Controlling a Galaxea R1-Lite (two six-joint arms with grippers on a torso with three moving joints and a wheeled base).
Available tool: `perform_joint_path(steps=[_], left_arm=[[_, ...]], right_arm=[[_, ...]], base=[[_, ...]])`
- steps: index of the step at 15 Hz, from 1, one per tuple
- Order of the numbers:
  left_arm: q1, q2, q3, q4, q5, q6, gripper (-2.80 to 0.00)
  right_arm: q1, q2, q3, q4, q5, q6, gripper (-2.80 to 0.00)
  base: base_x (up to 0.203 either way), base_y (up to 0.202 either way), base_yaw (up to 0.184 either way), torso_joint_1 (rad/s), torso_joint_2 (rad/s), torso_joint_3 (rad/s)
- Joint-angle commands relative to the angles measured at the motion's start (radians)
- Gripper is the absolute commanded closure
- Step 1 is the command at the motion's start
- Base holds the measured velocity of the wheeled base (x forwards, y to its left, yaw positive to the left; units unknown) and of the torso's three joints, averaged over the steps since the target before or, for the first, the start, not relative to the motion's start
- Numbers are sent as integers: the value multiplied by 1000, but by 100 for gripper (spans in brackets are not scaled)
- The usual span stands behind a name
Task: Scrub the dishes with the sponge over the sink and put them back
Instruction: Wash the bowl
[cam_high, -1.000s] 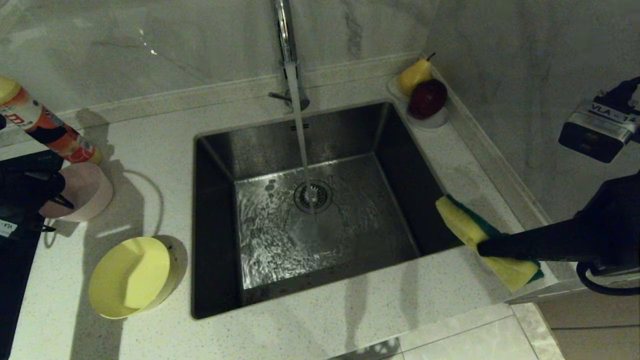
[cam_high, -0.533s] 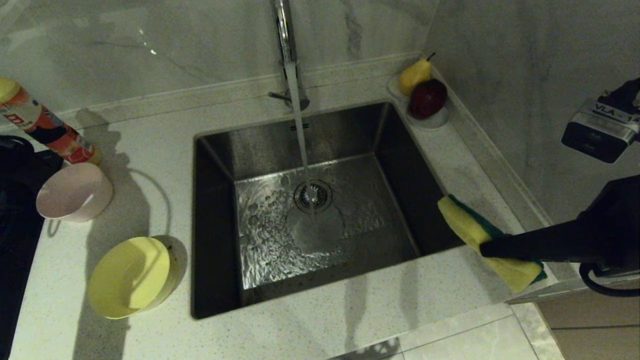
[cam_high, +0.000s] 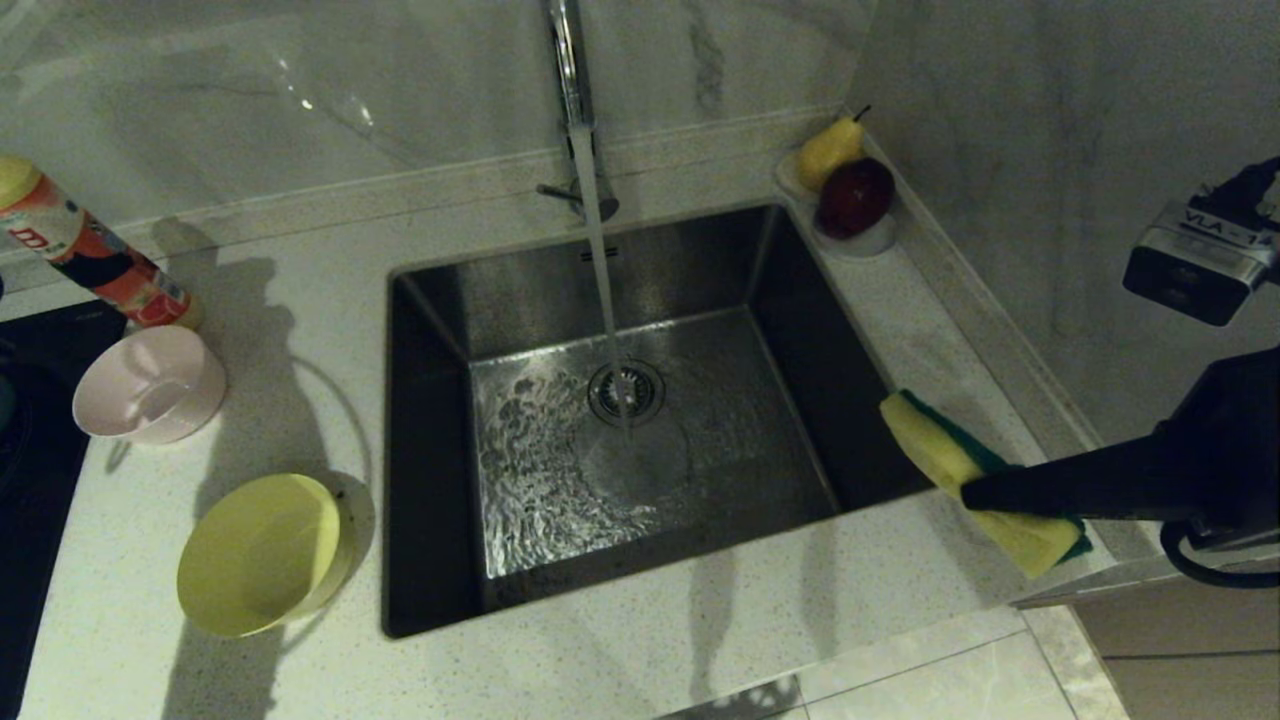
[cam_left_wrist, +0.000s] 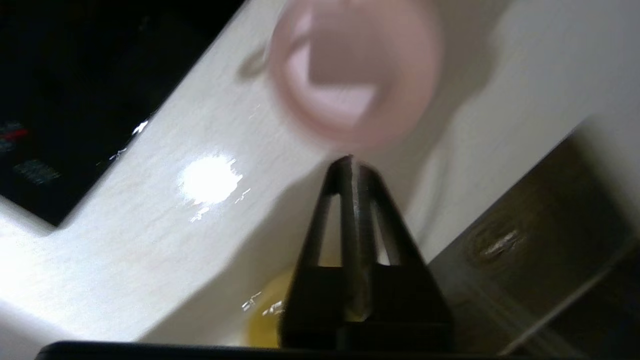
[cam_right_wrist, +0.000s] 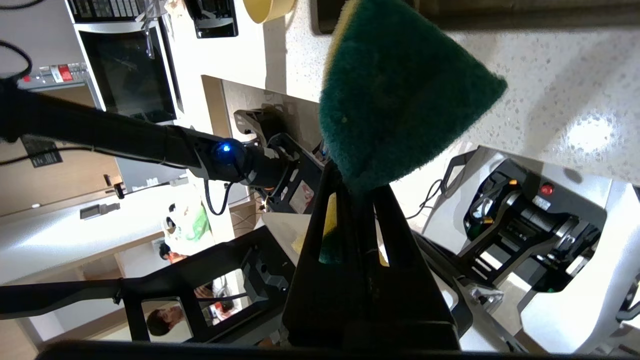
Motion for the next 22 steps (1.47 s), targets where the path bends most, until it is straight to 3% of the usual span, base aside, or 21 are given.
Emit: perform_joint_path(steps=[1,7,8,16,20,22], left_arm=[[-37,-51,53,53,-21,74,0],[-206,-126,375,25,-44,175,0],[-220,-129,408,2,-44,174,-280],[-230,-126,476,-23,-35,168,-280],[-231,-109,609,-178,12,174,-280],[-231,-86,631,-204,17,176,-280]], right_arm=[[-3,-1,11,0,3,7,0],[-3,-3,13,0,2,9,0],[-3,-1,14,3,2,9,0],[-29,-3,57,-2,3,4,0],[-29,17,57,-3,3,4,0],[-29,21,57,-6,3,1,0]], base=[[0,0,0,0,0,0],[0,0,0,0,0,0],[0,0,0,0,0,0],[0,0,0,0,0,0],[0,0,0,0,0,0],[0,0,0,0,0,0]])
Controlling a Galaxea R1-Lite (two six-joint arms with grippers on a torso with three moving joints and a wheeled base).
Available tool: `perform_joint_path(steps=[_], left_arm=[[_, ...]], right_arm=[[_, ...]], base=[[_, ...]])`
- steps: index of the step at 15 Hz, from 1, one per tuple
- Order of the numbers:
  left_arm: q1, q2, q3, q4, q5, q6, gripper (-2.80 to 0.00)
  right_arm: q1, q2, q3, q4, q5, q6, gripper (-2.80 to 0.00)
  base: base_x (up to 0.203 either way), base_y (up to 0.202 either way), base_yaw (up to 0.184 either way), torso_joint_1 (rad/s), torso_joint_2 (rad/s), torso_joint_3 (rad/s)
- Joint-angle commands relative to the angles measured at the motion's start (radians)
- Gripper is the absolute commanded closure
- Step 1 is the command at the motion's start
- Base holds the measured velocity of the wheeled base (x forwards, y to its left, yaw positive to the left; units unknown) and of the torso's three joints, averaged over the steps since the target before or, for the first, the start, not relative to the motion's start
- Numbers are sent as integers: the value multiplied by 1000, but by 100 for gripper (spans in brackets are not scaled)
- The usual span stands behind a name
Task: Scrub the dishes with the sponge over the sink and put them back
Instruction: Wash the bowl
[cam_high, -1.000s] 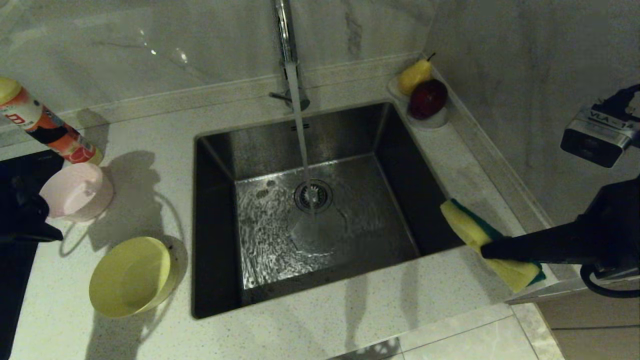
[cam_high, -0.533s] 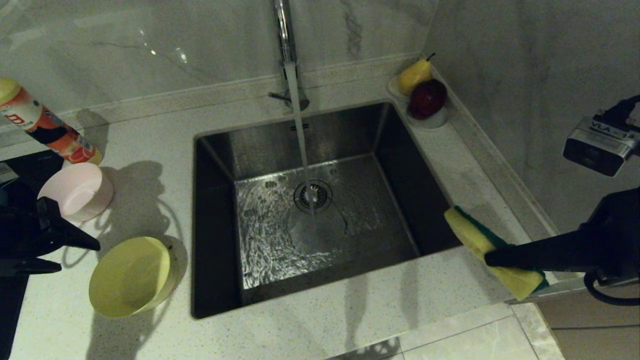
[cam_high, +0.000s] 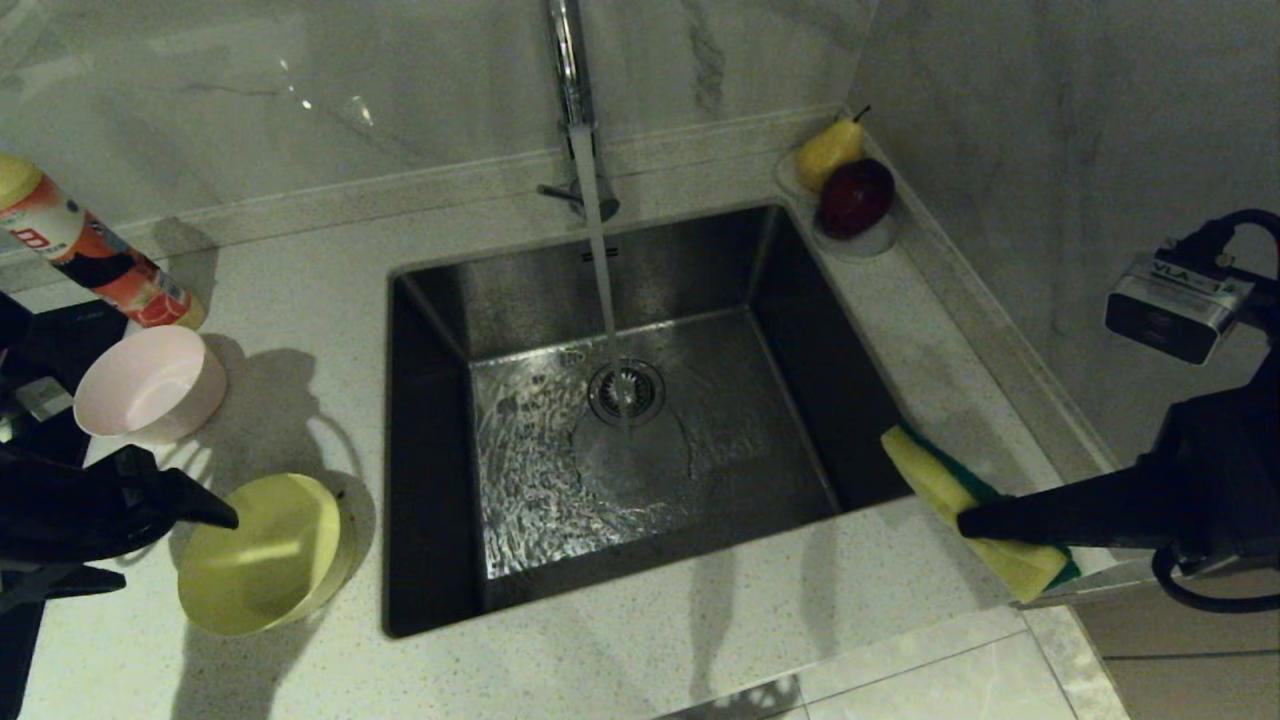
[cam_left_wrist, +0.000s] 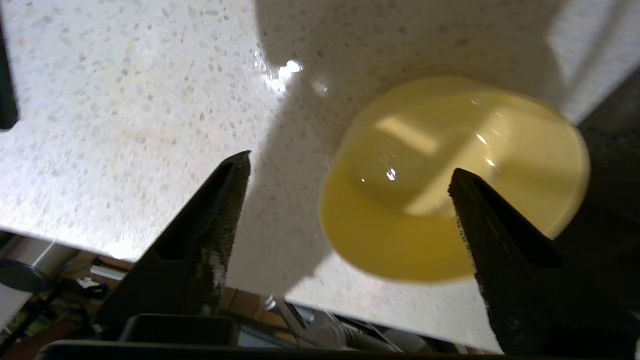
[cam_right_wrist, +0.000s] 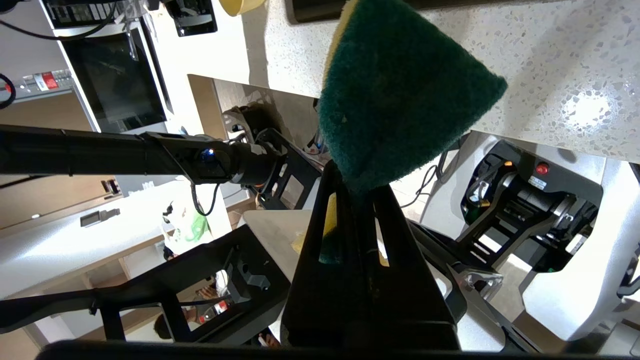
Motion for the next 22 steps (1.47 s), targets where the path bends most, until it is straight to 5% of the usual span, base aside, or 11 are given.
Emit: perform_joint_path(steps=[1,22], left_arm=[[0,33,24,-2,0,-2,-280],[-3,120,55,-114,53,-47,-280]], right_arm=[[0,15,0,1,4,0,0],[0,5,47,-25,7,-1,0]], base=[[0,0,0,0,0,0],[0,0,0,0,0,0]])
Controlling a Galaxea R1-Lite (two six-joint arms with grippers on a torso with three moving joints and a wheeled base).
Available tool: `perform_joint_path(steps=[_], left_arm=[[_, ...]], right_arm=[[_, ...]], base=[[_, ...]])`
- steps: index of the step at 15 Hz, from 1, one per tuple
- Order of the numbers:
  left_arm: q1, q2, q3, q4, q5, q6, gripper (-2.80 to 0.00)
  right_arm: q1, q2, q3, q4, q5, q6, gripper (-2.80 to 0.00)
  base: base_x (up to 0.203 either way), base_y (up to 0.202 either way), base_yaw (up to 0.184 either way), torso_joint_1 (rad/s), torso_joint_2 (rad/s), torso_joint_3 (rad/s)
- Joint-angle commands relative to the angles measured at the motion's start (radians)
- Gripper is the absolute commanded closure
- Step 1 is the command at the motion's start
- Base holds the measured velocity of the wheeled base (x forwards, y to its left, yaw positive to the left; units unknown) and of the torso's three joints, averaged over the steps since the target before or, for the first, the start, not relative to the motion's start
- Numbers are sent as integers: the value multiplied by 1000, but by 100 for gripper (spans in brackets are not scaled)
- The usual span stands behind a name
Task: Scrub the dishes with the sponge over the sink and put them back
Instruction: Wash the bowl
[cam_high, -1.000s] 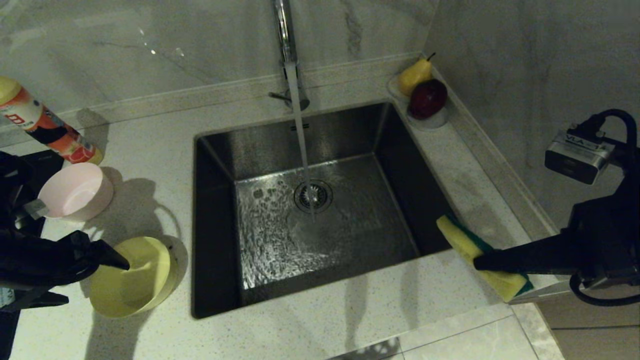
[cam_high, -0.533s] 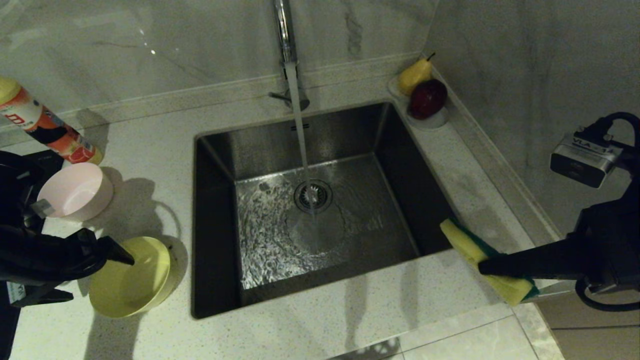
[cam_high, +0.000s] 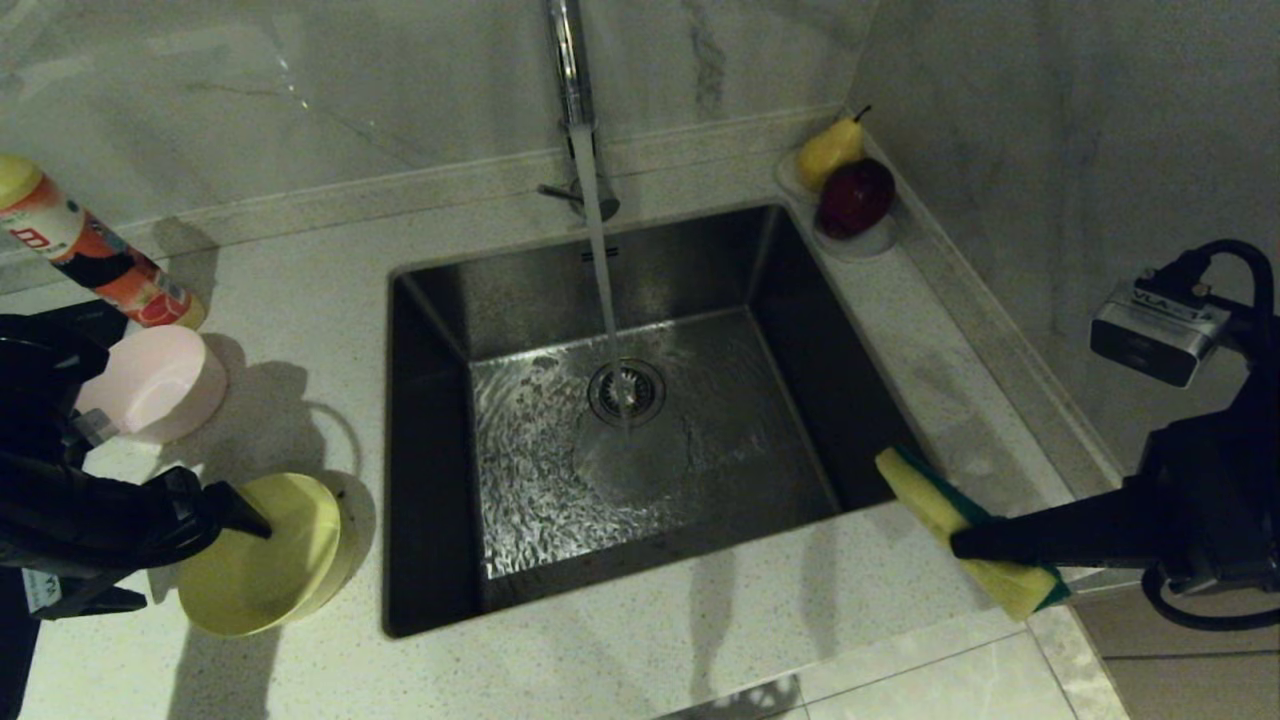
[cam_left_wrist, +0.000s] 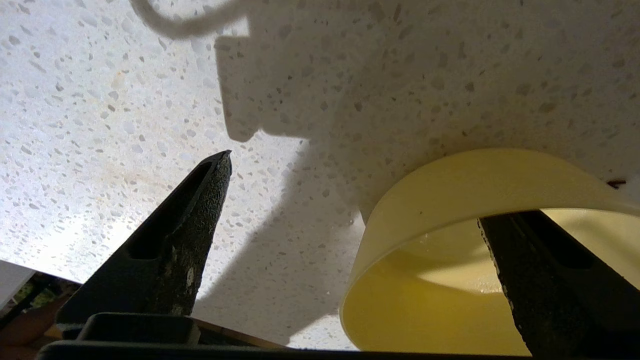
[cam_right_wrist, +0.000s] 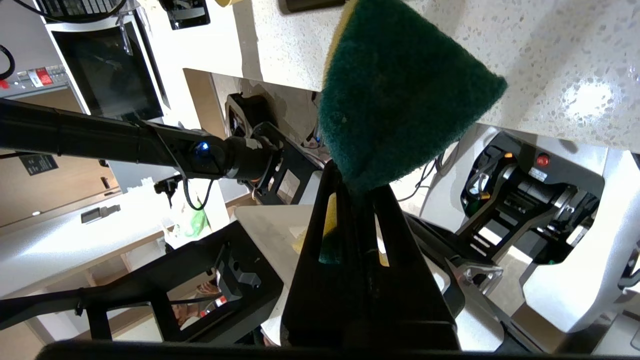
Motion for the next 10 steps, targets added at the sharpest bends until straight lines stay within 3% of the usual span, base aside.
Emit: perform_joint_path(steps=[1,10], left_arm=[[1,6,0,2,0,-4,0],[0,-3,9,-8,-2,-24,0]], right_arm=[[0,-2,3,-8,3,4,0],[0,-14,31,-8,10,6,0]], base=[[0,0,0,0,0,0],[0,0,0,0,0,0]])
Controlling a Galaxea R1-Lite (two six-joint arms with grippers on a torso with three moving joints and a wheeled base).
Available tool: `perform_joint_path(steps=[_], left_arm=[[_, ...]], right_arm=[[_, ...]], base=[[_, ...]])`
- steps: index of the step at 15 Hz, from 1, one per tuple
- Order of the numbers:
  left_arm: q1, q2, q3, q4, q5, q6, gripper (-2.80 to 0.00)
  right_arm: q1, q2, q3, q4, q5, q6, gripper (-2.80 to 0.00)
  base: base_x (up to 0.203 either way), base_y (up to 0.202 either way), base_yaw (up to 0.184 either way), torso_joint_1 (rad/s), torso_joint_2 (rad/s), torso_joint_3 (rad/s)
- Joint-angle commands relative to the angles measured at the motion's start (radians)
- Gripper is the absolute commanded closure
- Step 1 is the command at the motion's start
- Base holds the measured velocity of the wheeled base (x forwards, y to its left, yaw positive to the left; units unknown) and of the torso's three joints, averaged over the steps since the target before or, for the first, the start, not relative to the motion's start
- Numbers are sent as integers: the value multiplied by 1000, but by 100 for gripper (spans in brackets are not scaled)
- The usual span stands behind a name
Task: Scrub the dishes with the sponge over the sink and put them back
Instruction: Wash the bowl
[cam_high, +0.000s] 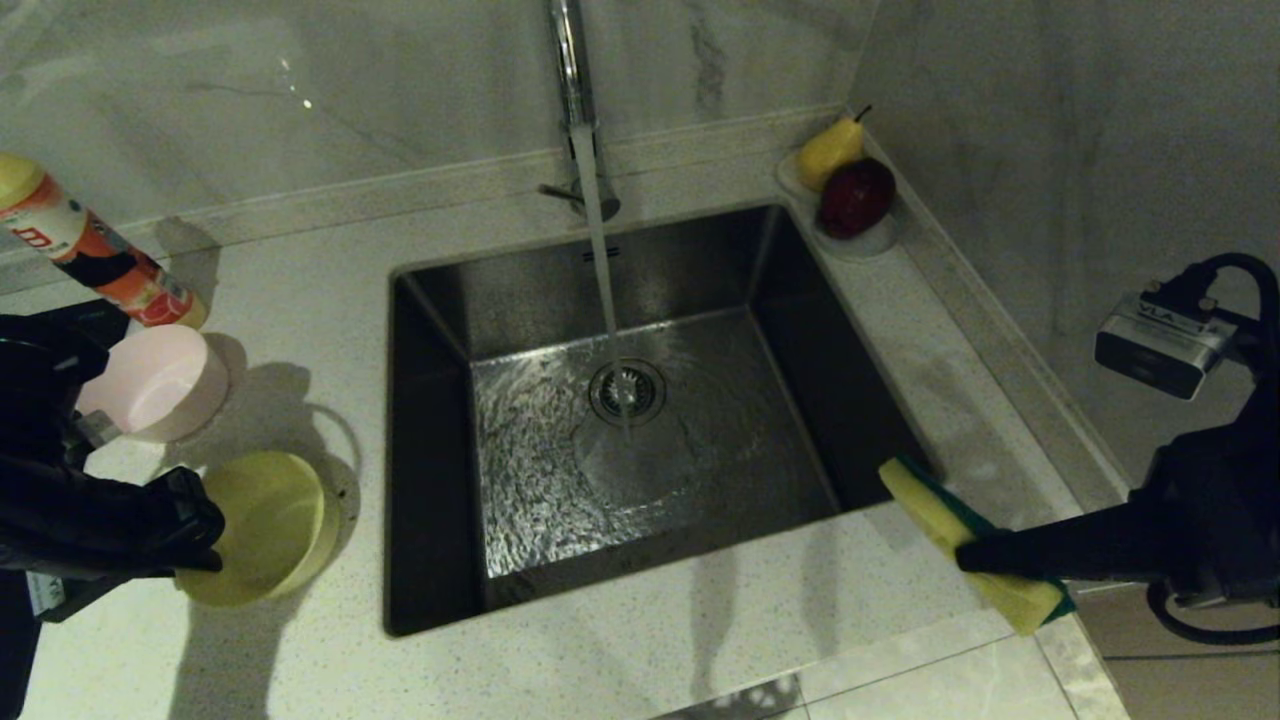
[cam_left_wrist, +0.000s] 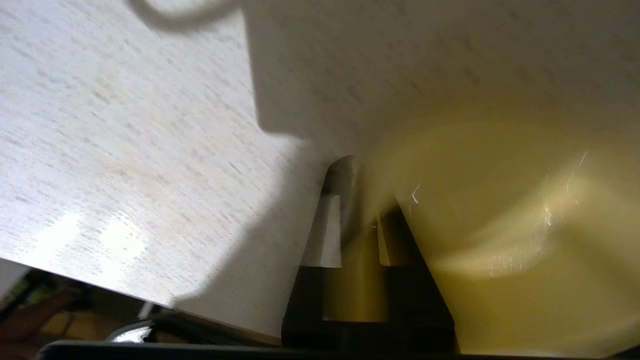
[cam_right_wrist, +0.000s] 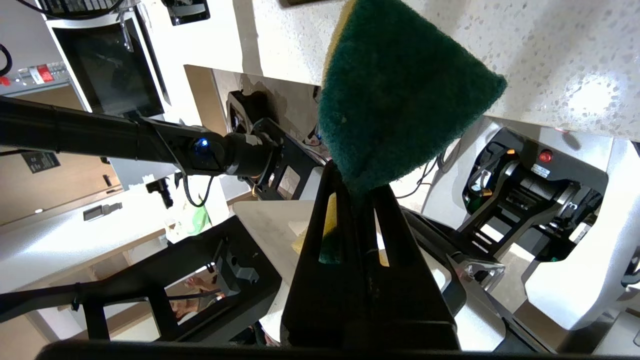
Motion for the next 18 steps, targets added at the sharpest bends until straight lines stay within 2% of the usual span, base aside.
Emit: perform_joint_path(steps=[1,3,6,9,11,15,17,18], left_arm=[[2,-3,-2,-3,5,-13,0],[3,-5,-11,-3,5,-28,0],[3,-34,-71,-2,-10,-100,0],[2,-111,-121,-1,-95,-145,0],[-17,-147,-203,0,-158,-191,0],[-170,-114,-308,-7,-163,-276,0],[-263,-66,-351,-16,-137,-325,0],[-327,-38,-370,-20,-96,-339,0]], right_arm=[[0,-2,2,3,5,4,0],[0,-4,2,3,4,4,0],[0,-29,4,4,2,4,0],[0,-46,22,4,0,4,0],[0,-49,30,4,2,4,0],[0,-51,37,3,5,2,0],[9,-62,50,2,5,-3,0],[10,-77,56,3,5,-12,0]], base=[[0,0,0,0,0,0],[0,0,0,0,0,0],[0,0,0,0,0,0],[0,0,0,0,0,0],[0,0,0,0,0,0],[0,0,0,0,0,0],[0,0,0,0,0,0],[0,0,0,0,0,0]])
